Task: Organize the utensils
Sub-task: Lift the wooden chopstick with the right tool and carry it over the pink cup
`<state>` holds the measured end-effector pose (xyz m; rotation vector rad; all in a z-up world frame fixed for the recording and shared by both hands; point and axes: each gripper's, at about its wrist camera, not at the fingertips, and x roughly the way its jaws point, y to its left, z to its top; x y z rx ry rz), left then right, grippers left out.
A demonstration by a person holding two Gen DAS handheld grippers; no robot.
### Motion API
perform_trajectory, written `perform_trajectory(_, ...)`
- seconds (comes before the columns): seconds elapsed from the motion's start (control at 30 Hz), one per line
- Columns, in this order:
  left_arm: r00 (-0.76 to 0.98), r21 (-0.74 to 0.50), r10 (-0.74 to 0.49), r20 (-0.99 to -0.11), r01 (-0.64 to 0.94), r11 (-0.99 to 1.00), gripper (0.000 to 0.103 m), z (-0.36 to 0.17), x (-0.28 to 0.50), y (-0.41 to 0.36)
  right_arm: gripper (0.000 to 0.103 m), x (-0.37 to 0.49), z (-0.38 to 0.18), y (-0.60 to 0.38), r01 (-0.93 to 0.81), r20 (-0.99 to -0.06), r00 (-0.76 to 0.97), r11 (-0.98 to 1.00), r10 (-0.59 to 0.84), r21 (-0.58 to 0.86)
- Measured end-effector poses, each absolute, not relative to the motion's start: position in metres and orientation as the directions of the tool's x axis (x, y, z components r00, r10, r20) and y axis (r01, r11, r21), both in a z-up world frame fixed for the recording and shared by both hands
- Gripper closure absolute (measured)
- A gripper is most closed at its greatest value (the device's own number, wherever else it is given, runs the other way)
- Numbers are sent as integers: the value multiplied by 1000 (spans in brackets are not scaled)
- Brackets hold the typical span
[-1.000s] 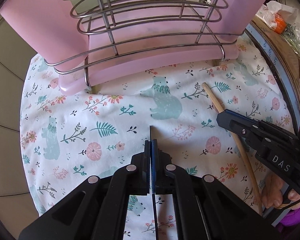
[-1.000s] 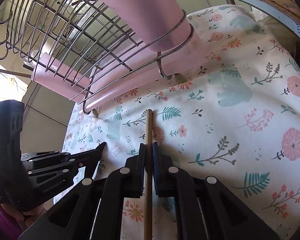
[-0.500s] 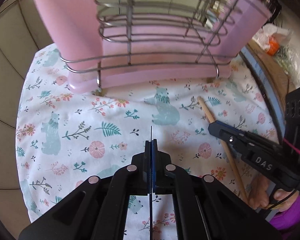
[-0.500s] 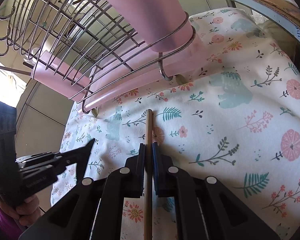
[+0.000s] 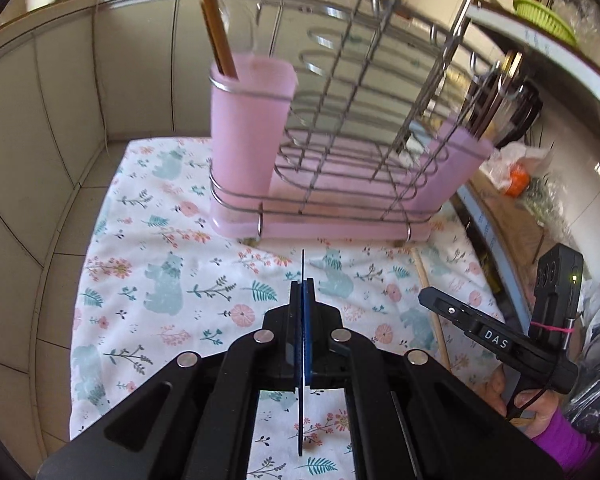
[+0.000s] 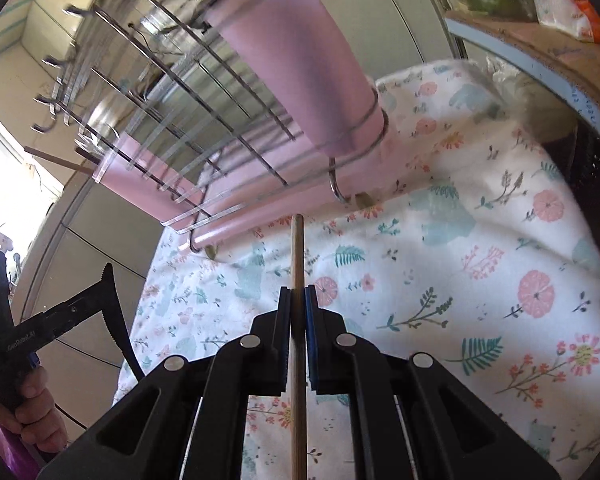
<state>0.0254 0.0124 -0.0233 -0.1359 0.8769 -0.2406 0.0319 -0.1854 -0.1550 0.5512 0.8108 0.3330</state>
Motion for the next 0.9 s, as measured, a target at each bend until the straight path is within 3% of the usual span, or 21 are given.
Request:
perform_trajectory(0.43, 788, -268, -302, -536, 180, 946, 103, 43, -5, 37, 97, -5, -42, -223, -169, -351, 846, 827, 401, 537)
perform_trajectory(0.9, 906, -305, -271, -326, 171, 937, 103, 113, -10, 60, 97, -24, 74, -232, -217, -78, 962, 902, 263, 374)
